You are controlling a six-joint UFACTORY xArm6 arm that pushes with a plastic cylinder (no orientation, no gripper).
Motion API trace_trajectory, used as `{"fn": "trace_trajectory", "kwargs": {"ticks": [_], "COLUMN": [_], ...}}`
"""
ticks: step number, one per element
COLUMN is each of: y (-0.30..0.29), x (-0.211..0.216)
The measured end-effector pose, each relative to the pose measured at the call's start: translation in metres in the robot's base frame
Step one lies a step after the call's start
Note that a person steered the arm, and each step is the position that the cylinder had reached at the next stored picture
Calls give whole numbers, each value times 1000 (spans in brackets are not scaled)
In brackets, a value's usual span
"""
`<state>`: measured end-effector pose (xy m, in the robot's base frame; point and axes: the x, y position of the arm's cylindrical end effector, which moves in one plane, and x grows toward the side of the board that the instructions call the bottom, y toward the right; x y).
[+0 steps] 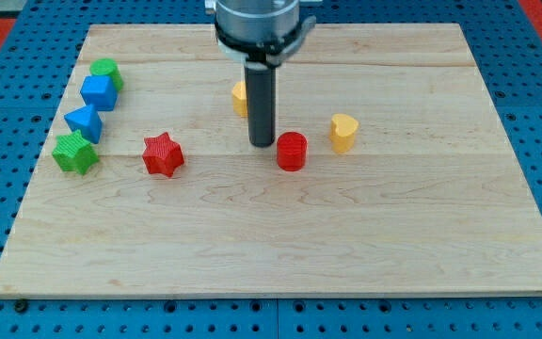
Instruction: Put the red star diagonally bottom left to the red circle
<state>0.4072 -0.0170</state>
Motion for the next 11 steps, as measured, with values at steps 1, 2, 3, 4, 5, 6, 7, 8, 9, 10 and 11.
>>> {"fn": "trace_trajectory", "kwargs": {"ticks": [1,2,3,4,5,6,7,8,9,10,11], "y": [24,28,25,-14,-117,-159,-137,-116,-102,-90,-41], "x": [4,45,38,-18,-27,0,39,53,36,99,125]}}
